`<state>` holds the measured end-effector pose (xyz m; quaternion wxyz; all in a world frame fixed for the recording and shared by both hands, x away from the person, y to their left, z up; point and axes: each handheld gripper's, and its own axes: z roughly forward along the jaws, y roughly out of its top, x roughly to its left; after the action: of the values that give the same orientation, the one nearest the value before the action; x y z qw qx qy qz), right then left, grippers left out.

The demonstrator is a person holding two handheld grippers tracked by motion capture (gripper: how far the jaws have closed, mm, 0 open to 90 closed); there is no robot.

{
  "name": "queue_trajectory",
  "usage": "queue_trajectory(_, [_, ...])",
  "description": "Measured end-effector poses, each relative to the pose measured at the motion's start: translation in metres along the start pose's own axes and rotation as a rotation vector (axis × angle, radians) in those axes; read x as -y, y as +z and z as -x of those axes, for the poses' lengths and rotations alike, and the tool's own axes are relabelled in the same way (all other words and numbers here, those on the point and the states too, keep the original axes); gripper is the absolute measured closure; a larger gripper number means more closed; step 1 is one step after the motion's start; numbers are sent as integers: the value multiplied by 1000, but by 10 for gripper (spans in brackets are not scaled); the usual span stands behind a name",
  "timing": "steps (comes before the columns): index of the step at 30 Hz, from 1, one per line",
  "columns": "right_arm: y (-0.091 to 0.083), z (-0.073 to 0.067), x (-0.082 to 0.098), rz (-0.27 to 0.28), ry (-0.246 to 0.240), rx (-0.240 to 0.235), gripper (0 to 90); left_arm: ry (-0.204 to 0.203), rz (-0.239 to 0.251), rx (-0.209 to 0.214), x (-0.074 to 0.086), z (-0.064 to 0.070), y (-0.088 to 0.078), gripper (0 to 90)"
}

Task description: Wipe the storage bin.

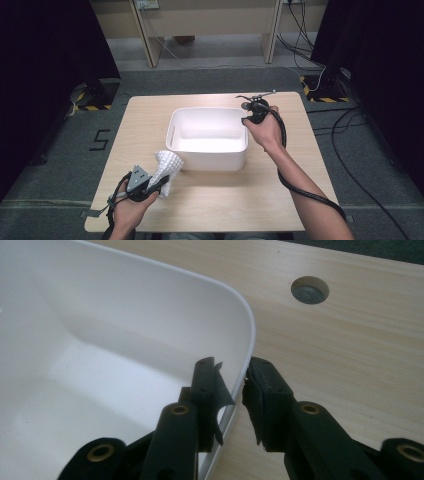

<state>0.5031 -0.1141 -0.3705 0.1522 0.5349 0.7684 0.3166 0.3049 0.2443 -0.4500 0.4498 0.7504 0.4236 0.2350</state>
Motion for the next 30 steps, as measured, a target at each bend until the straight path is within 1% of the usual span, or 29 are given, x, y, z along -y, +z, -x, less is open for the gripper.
queue_trajectory(2, [3, -1, 2, -6, -12, 9, 752, -1, 5, -5, -1, -1, 1, 778])
queue_trajectory(4, [5, -2, 4, -11, -13, 15, 751, -1, 2, -8, -2, -1, 2, 778])
queue_trajectory(8, [5, -3, 3, -15, -25, 23, 757, 1, -1, -13, -3, -2, 5, 778])
queue_trajectory(9, [6, -4, 2, -17, -42, 27, 761, 1, -4, -16, -4, -2, 6, 778])
queue_trajectory(10, [6, -4, 2, -17, -42, 27, 761, 1, -4, -16, -4, -2, 6, 778])
queue_trajectory(11, [7, -5, 2, -14, -53, 30, 764, 1, -3, -18, -5, -2, 7, 778])
queue_trajectory(12, [7, -5, 2, -15, -57, 33, 765, 1, 2, -26, -5, -2, 8, 778])
queue_trajectory(14, [8, -6, 2, -14, -60, 39, 766, 4, -1, -34, -5, -3, 9, 778])
queue_trajectory(16, [8, -7, 2, -14, -60, 41, 766, 5, -3, -33, -5, -3, 9, 778])
queue_trajectory(17, [8, -7, 2, -14, -59, 42, 765, 7, -1, -40, -6, -2, 11, 778])
queue_trajectory(20, [8, -7, 2, -13, -61, 45, 764, 38, -7, -64, -7, 0, 13, 777])
queue_trajectory(22, [9, -8, 3, -12, -73, 52, 763, 62, -17, -85, -9, 2, 16, 778])
queue_trajectory(24, [10, -8, 3, -18, -81, 57, 759, 65, -12, -84, -9, 4, 19, 778])
queue_trajectory(25, [10, -9, 4, -23, -76, 57, 757, 65, -20, -82, -10, 4, 20, 778])
queue_trajectory(27, [13, -9, 6, -30, -77, 57, 753, 68, -24, -90, -10, 5, 23, 778])
queue_trajectory(28, [14, -9, 7, -33, -75, 56, 752, 71, -35, -96, -10, 5, 25, 778])
queue_trajectory(30, [14, -9, 7, -30, -77, 59, 753, 72, -41, -95, -10, 6, 29, 778])
